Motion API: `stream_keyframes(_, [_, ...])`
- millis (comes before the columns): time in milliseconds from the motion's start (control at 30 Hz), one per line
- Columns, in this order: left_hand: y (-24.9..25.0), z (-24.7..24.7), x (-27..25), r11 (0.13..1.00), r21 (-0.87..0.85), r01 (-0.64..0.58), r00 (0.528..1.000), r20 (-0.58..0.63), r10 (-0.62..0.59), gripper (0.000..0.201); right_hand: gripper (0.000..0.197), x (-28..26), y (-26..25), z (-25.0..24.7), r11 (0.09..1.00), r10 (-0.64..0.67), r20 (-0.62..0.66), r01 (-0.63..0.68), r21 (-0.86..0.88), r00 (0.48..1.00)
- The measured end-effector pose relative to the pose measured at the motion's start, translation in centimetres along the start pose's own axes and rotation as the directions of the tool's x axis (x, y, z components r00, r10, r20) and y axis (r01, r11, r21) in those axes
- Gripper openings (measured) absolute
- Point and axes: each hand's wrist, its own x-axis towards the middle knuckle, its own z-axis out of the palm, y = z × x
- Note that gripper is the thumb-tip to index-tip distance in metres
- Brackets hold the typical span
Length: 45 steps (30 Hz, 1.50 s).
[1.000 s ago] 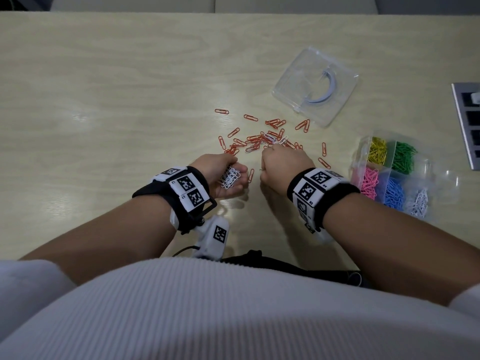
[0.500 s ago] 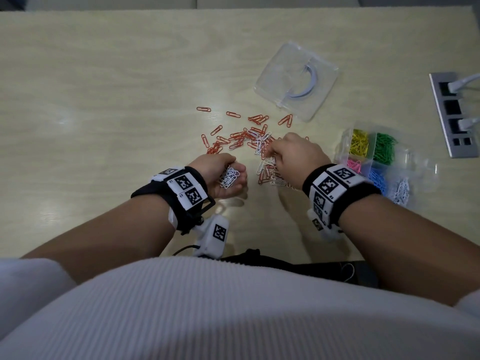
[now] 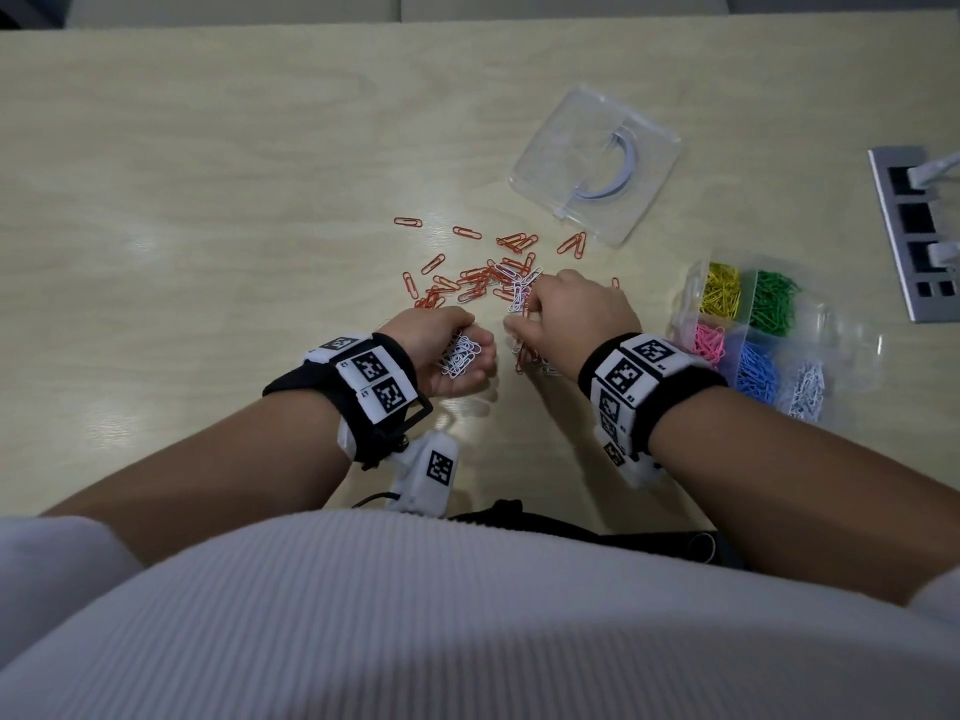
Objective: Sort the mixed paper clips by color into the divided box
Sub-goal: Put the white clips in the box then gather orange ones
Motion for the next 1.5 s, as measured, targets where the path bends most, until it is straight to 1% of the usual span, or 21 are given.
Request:
stream_keyframes(33, [0.0,0.0,0.0,1.000,0.005,-0.004,1.000,-0.004,0.004,0.037,0.039,0.2,-0.2,0.1,1.000,0.001,0.004,-0.001,-0.019,1.000])
stream_keyframes(233, [0.2,-0.6,-0.1,1.000,-0.002,-0.017,1.000,-0.023,0.017,0.037,0.020,0.8,-0.2,-0.4,0.999,0.023,0.025,-0.022,-0.035,0.999])
stream_keyframes(300, [0.2,-0.7,0.0,1.000,-0.004,-0.014,1.000,-0.024,0.014,0.036,0.016,0.7,-0.1,-0.8,0.999,0.002,0.029,-0.003,0.037,1.000])
stream_keyframes(367, [0.3,-0.8,-0.1,1.000,-0.008,-0.015,0.999,-0.031,0.015,0.036,0.010,0.5,-0.3,-1.2,0.988,-0.094,0.057,0.086,0.132,0.994])
stream_keyframes(433, [0.3,-0.8,0.0,1.000,-0.003,-0.014,0.999,-0.035,0.014,0.036,0.011,0.2,-0.5,-1.3,0.975,-0.168,0.071,0.155,0.161,0.983])
stream_keyframes(533, [0.2,-0.9,0.0,1.000,0.003,-0.010,0.999,-0.034,0.010,0.038,0.019,0.7,-0.1,-1.0,0.977,-0.110,0.021,0.104,0.188,0.994])
stream_keyframes(600, [0.2,-1.0,0.0,1.000,-0.003,-0.009,0.999,-0.031,0.009,0.039,0.022,1.0,0.2,-0.7,0.984,-0.102,-0.025,0.104,0.142,0.995])
stream_keyframes(700, [0.1,-1.1,0.0,1.000,-0.013,-0.008,1.000,-0.029,0.007,0.039,0.028,1.4,0.2,-0.2,0.981,-0.196,-0.010,0.196,0.016,0.981])
stream_keyframes(800, [0.1,-1.2,0.0,1.000,-0.016,-0.014,0.999,-0.041,0.013,0.039,0.020,1.8,-0.2,0.2,0.969,-0.241,-0.010,0.240,-0.057,0.970])
stream_keyframes(900, [0.1,-1.3,0.0,1.000,-0.010,-0.012,0.999,-0.045,0.011,0.039,0.017,2.0,-0.6,0.5,0.964,-0.245,-0.036,0.239,-0.117,0.969])
stream_keyframes(967, [0.1,-1.3,0.0,1.000,-0.013,-0.009,0.999,-0.044,0.008,0.039,0.018,2.0,-0.6,0.6,0.967,-0.231,-0.052,0.223,-0.120,0.972])
stream_keyframes(1033, [0.1,-1.3,0.2,1.000,-0.025,-0.011,0.999,-0.044,0.010,0.039,0.016,1.7,-0.6,0.1,0.975,-0.219,-0.062,0.215,-0.052,0.974])
stream_keyframes(1100, [0.1,-1.1,0.3,0.999,-0.037,-0.019,0.999,-0.037,0.018,0.038,0.007,1.2,-0.9,-0.6,0.965,-0.227,-0.076,0.235,0.118,0.971])
stream_keyframes(1133, [0.1,-1.0,0.3,0.999,-0.039,-0.028,0.999,-0.035,0.027,0.037,0.003,0.8,-1.2,-1.0,0.936,-0.254,-0.075,0.265,0.231,0.964])
stream_keyframes(1167, [0.1,-0.9,0.4,0.998,-0.041,-0.044,0.998,-0.040,0.042,0.033,0.004,0.5,-1.6,-1.3,0.895,-0.297,-0.079,0.306,0.325,0.952])
stream_keyframes(1233, [0.2,-0.5,0.3,0.996,-0.049,-0.077,0.996,-0.043,0.075,0.026,0.003,0.0,-2.5,-1.5,0.824,-0.374,-0.081,0.371,0.429,0.924])
stream_keyframes(1267, [0.2,-0.3,0.2,0.995,-0.058,-0.085,0.996,-0.029,0.083,0.024,0.005,-0.1,-2.6,-1.4,0.808,-0.375,-0.097,0.376,0.453,0.922])
stream_keyframes(1333, [0.3,-0.1,0.1,0.994,-0.083,-0.066,0.998,0.010,0.067,0.028,0.013,0.2,-2.0,-1.3,0.836,-0.260,-0.131,0.290,0.466,0.957])
stream_keyframes(1367, [0.3,0.0,0.1,0.995,-0.091,-0.045,0.999,0.021,0.047,0.034,0.015,0.4,-1.4,-1.3,0.876,-0.174,-0.128,0.213,0.433,0.976])
stream_keyframes(1433, [0.3,-0.2,0.2,0.995,-0.098,-0.017,1.000,0.014,0.019,0.041,0.014,0.9,-0.1,-1.0,0.968,-0.050,-0.053,0.061,0.245,0.997])
stream_keyframes(1500, [0.2,-0.4,0.2,0.996,-0.089,-0.005,1.000,0.003,0.005,0.041,0.016,0.9,0.6,-0.6,0.999,-0.027,0.044,0.025,0.041,0.999])
